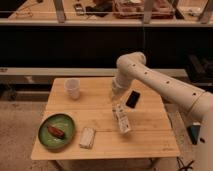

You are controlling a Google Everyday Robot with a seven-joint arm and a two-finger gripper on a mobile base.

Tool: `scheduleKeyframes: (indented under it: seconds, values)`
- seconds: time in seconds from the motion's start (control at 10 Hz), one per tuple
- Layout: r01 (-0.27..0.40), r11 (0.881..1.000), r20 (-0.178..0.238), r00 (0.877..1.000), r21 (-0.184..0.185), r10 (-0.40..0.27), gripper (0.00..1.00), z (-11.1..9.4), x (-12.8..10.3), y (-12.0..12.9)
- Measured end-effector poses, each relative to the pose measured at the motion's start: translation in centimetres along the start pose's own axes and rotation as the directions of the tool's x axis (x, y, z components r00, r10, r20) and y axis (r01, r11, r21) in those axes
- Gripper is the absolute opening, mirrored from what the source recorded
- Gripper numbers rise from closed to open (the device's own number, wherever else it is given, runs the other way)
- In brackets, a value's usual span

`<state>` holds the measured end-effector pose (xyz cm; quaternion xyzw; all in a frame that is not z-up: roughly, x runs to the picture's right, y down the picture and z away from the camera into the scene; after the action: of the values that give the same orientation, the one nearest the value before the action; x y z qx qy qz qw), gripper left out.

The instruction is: Stand the bottle upright

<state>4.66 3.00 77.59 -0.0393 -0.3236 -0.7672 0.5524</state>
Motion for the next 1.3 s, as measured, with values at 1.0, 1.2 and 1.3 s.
scheduleKeyframes:
  seconds: [1.0,1.2,1.3]
  values:
    - [0.085,0.995,-0.198,0.978,0.057,-0.073,0.0,-1.6,1.7,-2.6]
    - [0.142,0.99,-0.286,0.95,0.028,-0.128,0.0,-1.7,4.1,-2.9]
    - [0.168,0.986,-0.337,0.929,0.02,-0.151,0.0,-1.8,5.5,-3.2]
